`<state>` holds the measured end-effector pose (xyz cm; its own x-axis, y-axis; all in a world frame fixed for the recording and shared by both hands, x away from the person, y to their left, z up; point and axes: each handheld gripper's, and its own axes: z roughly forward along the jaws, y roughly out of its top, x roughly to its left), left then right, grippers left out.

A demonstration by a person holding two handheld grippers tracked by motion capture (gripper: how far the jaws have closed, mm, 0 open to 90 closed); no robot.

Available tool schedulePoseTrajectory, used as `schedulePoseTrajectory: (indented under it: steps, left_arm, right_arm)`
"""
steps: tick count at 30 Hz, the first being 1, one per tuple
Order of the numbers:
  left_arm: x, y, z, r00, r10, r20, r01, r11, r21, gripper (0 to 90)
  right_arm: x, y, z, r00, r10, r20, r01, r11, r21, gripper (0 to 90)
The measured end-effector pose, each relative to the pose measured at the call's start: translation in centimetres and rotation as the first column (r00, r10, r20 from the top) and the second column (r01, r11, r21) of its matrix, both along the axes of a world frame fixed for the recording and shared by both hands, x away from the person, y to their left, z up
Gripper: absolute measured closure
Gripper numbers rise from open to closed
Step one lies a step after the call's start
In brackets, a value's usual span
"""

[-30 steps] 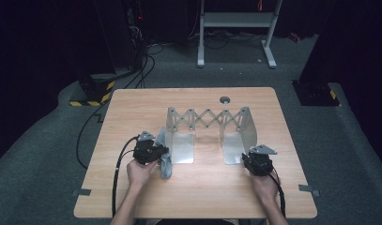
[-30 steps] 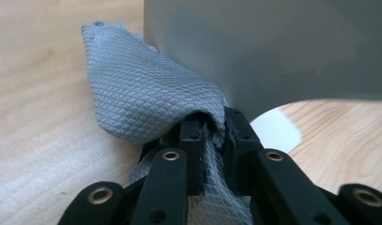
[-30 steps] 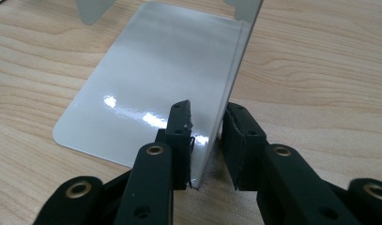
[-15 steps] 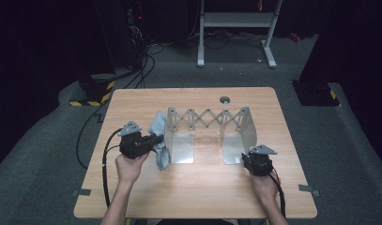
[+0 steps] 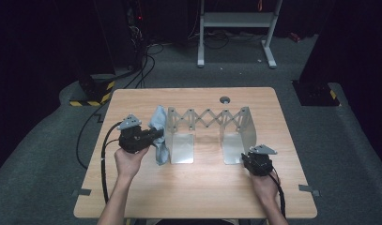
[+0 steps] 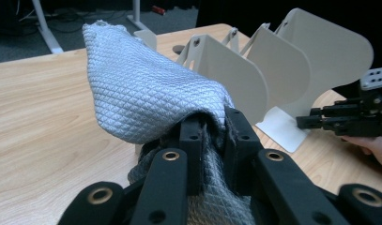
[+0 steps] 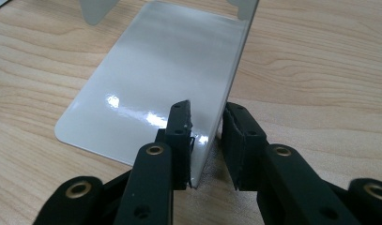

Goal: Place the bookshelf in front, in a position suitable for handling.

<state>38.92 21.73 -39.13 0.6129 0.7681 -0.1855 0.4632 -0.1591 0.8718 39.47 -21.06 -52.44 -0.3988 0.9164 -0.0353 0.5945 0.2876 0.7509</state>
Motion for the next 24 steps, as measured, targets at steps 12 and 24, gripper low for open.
schedulePoseTrajectory:
  steps: [12, 24]
  left_arm:
    - [1.5, -0.2, -2.1, 0.9988, 0.016, -0.047, -0.014, 0.9995, 0.028, 79.4]
    - [3.1, -0.6, -5.5, 0.9952, 0.025, -0.095, -0.019, 0.9978, 0.063, 79.8]
  right_arm:
    - [0.0, 0.0, 0.0, 1.0, 0.003, -0.002, -0.003, 1.0, 0.005, 73.2]
    - [0.0, 0.0, 0.0, 1.0, 0.006, -0.001, -0.006, 1.0, 0.007, 73.2]
